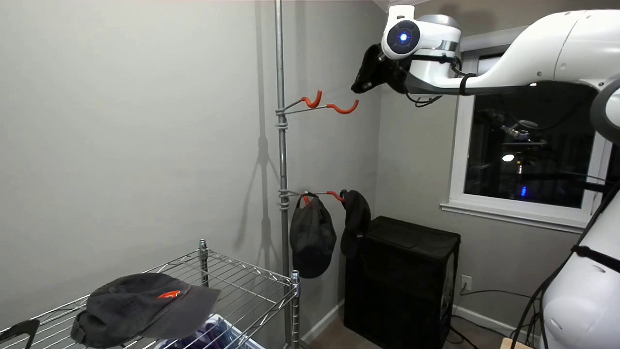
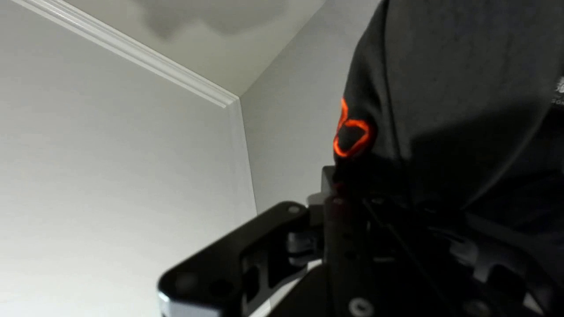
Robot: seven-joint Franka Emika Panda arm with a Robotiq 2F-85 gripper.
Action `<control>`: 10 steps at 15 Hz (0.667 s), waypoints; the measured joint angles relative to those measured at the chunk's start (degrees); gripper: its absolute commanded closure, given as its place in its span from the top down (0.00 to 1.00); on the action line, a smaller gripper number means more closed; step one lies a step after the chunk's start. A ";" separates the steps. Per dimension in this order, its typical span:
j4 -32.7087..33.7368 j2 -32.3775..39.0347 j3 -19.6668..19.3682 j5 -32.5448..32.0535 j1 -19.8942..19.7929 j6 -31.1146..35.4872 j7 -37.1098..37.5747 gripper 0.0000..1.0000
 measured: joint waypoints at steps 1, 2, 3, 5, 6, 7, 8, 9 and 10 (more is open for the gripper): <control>-0.03 0.07 -0.08 -0.62 0.00 0.00 0.31 0.02; -0.10 0.16 -0.15 -1.03 0.00 0.00 0.57 0.02; -0.19 0.33 -0.20 -1.40 0.00 -0.02 0.77 0.02; -0.26 0.90 -0.25 -2.48 0.00 -0.06 1.51 0.02; -0.28 1.29 -0.25 -2.95 0.00 -0.06 1.91 0.02; -0.32 1.74 -0.24 -3.35 0.01 -0.07 2.45 0.02; -0.38 2.13 -0.24 -3.67 0.03 -0.08 2.90 0.02; -0.46 2.54 -0.24 -4.20 0.05 -0.08 3.42 0.02; -0.57 2.89 -0.24 -4.65 0.07 -0.09 3.80 0.02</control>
